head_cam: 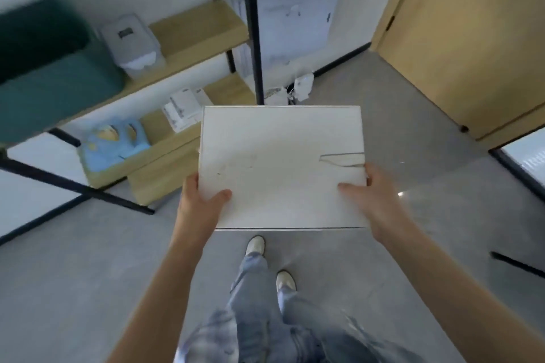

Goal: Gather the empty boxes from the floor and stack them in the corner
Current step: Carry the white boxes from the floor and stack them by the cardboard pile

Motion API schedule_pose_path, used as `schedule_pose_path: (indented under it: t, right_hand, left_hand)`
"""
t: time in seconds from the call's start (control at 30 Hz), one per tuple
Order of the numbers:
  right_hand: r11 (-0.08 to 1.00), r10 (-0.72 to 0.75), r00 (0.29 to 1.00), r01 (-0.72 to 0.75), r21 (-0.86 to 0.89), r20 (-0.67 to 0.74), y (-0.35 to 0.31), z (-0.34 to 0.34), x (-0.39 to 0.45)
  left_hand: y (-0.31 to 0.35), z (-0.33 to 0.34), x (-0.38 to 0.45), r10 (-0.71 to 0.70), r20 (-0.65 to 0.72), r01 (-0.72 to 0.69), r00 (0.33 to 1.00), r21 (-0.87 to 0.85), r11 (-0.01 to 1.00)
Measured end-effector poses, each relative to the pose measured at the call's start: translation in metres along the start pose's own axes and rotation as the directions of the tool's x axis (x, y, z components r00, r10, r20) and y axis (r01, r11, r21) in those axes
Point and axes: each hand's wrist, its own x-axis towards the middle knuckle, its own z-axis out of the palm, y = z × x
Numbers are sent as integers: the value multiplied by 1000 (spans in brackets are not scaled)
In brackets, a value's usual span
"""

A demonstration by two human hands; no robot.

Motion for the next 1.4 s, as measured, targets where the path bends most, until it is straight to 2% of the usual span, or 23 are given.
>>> schedule_pose_path:
  t: [0.13, 0.27, 0.4, 0.47, 0.67, 1.0, 1.4]
  right_hand:
    - [989, -72, 979, 95, -116, 190, -14, 50, -21]
    - [977, -94, 942, 151, -154, 323, -23, 106, -47]
    - [939, -111, 867, 252, -235, 486, -33, 179, -86]
    - [915, -124, 796, 323, -243, 592, -36, 231, -118]
    - [870, -89, 648, 420, -258, 756, -29, 363, -212]
    - [806, -13, 468, 528, -268, 884, -33, 539, -337]
    - [705, 59, 295, 664, -249, 954, -81, 793, -425]
  left_hand:
    - [-41, -50, -33, -108, -177, 84, 978, -141, 987]
    - [-81, -99, -59, -194, -286, 123, 938, -249, 961]
    - [-129, -161, -89, -299, -416, 142, 859, -368, 919]
    - [-160, -202, -109, -366, -484, 146, 795, -433, 890]
    - [-242, -308, -153, -497, -583, 158, 644, -533, 831]
    - [-327, -449, -185, -625, -635, 79, 454, -671, 738]
    - [-396, -629, -113, -728, -627, 17, 277, -754, 656]
